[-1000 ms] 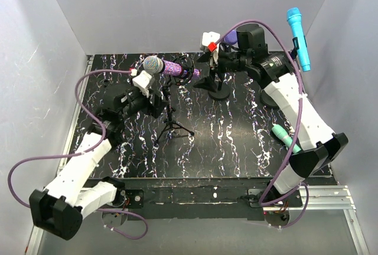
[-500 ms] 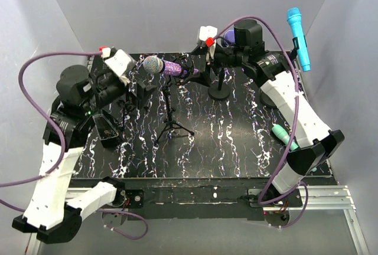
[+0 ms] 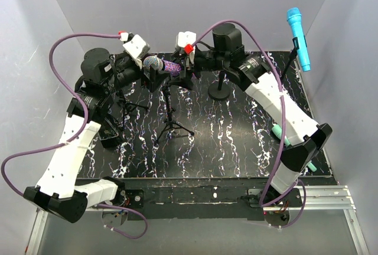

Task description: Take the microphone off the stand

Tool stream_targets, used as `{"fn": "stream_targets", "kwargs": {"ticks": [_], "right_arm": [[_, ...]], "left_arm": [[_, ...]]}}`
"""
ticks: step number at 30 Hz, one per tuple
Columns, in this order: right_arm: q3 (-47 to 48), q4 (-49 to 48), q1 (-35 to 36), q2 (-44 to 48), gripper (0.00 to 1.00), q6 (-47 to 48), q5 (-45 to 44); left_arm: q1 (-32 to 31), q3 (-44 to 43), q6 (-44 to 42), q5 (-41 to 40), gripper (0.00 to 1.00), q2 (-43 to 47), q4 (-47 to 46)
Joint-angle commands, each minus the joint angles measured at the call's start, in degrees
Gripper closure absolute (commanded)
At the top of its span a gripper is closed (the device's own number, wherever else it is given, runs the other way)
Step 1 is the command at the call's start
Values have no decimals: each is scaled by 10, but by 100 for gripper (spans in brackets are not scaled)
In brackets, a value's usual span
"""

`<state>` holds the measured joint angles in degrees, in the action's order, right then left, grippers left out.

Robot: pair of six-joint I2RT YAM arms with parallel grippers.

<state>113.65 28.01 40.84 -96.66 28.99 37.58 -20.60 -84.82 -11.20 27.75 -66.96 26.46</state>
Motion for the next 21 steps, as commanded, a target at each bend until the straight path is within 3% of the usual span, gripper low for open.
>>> {"fn": "stream_targets", "kwargs": {"ticks": [1, 11, 13, 21], "right_arm": [[-2, -57, 9, -9, 2, -11, -64], [-21, -49, 13, -25, 10, -4, -83], [-33, -45, 13, -23, 13, -4, -82], [-72, -25, 11, -19, 19, 10, -94]], "left_arm": [[5, -3, 15, 60, 28, 13, -47], [7, -29, -9, 102, 77, 2, -12], [7, -39, -19, 110, 97, 1, 1], [15, -133, -41, 60, 100, -8, 59]]}}
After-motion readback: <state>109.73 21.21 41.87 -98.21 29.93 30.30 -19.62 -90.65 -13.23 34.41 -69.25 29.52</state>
